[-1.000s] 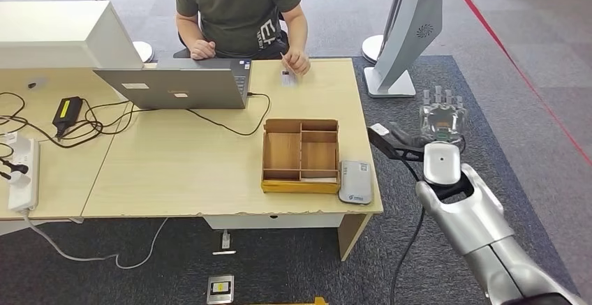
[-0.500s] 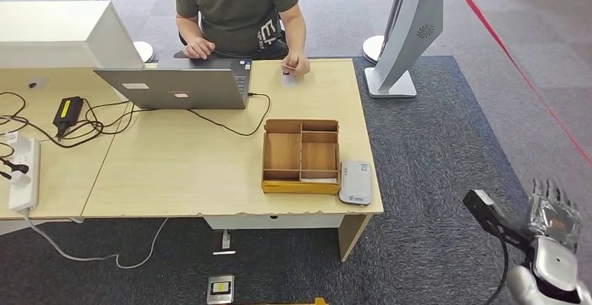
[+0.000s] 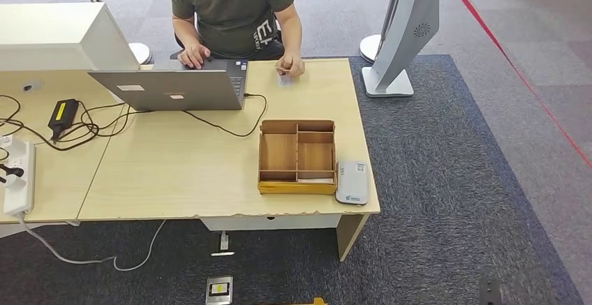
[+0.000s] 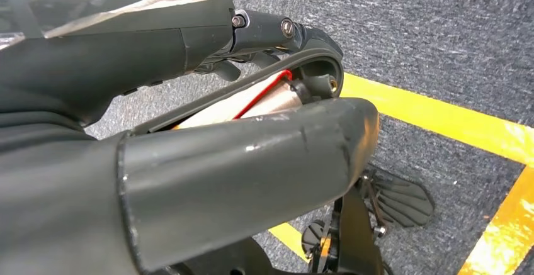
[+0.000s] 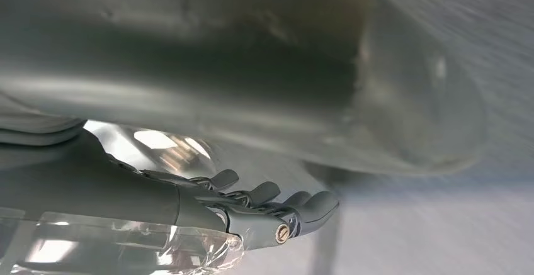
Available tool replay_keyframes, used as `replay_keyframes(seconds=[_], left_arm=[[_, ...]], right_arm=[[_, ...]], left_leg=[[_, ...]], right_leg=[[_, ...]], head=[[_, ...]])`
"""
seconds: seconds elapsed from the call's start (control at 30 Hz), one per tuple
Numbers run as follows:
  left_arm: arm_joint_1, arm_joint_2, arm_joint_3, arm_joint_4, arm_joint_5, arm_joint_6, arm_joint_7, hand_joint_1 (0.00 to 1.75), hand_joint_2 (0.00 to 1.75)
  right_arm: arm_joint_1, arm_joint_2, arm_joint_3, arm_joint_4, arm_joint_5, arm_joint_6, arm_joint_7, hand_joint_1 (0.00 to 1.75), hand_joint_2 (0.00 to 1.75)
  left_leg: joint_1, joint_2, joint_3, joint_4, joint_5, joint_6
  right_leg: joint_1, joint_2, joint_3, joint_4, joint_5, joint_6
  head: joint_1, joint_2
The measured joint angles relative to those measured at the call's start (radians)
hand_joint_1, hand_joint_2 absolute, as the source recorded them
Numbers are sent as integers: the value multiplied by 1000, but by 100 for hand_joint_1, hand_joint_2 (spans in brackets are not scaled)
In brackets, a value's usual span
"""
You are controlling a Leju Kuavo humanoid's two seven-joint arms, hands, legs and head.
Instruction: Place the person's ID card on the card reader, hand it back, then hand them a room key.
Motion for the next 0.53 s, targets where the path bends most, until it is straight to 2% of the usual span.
replay_keyframes(seconds=[0.13, 0.23, 0.53], left_arm=[[-1, -3, 2, 0, -4, 3, 3, 0, 0], [-1, -3, 4, 0, -10, 3, 5, 0, 0], [-1, -2, 11, 0, 4, 10, 10, 0, 0]], right_arm=[[-19, 89, -68, 100, 3, -17, 16, 0, 0], [-32, 125, -110, 150, -1, -30, -12, 0, 0], [-53, 131, -178, 216, 9, -35, -162, 0, 0]], left_leg=[[0, 0, 0, 0, 0, -1], [0, 0, 0, 0, 0, -1], [0, -1, 1, 0, 0, -1]], right_leg=[[0, 0, 0, 1, -1, -2], [0, 0, 0, 1, -1, -2], [0, 0, 1, 1, -1, -1]], head=[[-1, 0], [-2, 0], [-1, 0]])
